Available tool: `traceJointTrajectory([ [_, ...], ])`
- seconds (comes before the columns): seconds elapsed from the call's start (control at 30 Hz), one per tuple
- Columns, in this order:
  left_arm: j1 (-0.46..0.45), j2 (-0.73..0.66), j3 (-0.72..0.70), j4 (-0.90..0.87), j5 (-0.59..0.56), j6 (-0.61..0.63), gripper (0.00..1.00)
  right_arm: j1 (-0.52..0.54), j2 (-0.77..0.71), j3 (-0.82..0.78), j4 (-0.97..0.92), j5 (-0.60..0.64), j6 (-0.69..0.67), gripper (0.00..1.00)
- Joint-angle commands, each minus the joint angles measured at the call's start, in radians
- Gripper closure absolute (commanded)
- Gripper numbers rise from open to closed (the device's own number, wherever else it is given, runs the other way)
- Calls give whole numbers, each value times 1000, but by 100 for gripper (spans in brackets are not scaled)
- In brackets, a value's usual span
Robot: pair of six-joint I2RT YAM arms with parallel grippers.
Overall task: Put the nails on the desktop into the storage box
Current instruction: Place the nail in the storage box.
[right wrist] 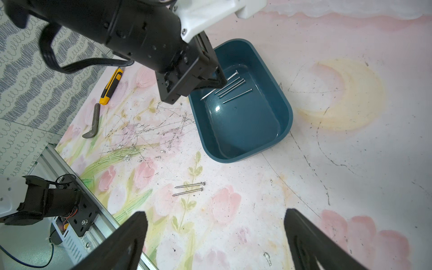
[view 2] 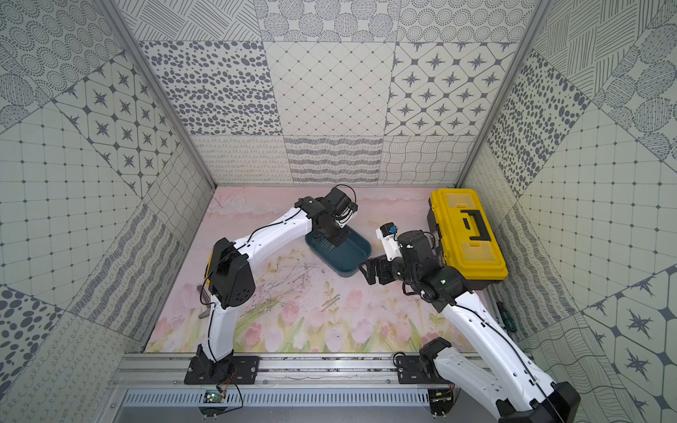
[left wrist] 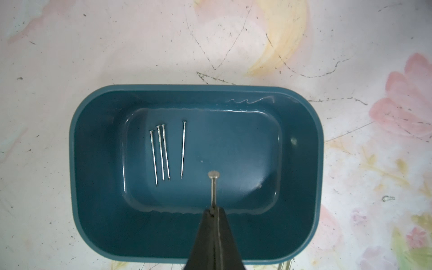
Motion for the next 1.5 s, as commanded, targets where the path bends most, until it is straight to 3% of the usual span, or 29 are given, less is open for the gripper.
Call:
traceJointTrajectory([
  [0.0,5,42,30,-23,39,35,100,-12,-7,-1,19,-17,-14,3],
  [0.63,18,143,35,39,64,37,100,-38,26,-6,21,-41,-14,3],
  [1.47,45,253,121,-10,40,89,100,-57,46,-9,30,-60,-17,3],
])
